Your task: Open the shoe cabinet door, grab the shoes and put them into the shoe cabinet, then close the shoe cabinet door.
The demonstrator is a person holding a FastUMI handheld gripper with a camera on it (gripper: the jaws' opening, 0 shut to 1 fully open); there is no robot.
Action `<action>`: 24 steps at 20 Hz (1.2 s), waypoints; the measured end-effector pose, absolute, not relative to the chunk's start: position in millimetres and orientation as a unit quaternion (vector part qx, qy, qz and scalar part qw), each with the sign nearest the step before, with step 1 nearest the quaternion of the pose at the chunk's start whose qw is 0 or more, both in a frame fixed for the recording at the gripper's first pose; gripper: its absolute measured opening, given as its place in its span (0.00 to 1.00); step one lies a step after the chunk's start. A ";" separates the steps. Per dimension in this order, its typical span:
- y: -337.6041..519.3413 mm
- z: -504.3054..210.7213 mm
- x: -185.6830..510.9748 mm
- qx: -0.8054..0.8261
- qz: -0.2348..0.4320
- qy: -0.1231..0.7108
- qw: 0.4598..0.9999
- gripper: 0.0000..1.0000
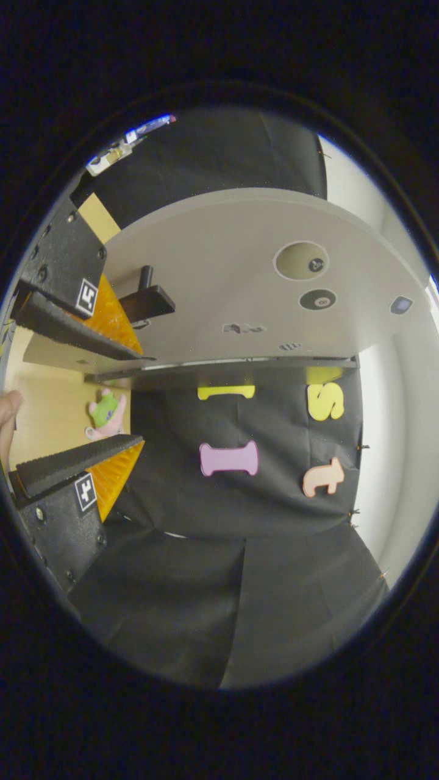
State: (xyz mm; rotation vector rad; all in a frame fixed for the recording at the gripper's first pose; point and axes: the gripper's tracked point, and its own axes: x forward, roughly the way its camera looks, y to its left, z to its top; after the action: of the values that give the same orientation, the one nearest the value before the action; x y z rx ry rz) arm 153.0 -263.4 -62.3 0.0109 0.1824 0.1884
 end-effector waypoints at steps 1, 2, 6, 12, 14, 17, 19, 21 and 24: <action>-264.0 -59.2 154.6 0.005 0.097 0.082 0.992 0.77; -265.3 -60.4 154.7 0.007 0.092 0.081 0.992 0.77; -266.0 -64.5 153.5 0.006 0.059 0.081 0.995 0.77; -264.5 -55.0 141.4 0.014 0.024 0.041 0.999 0.77; -267.2 -56.3 137.3 0.004 0.016 0.041 0.999 0.77; -259.4 -62.9 136.8 0.001 0.005 0.053 0.999 0.77; -247.6 -56.8 134.9 -0.016 0.007 0.052 0.998 0.73; -228.8 -61.1 131.4 -0.015 0.020 0.059 0.998 0.73; -189.6 -59.7 114.8 -0.014 0.039 0.061 0.997 0.73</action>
State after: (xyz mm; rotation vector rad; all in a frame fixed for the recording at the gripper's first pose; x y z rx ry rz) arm 114.8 -189.6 -59.7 -0.0277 0.1224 0.0789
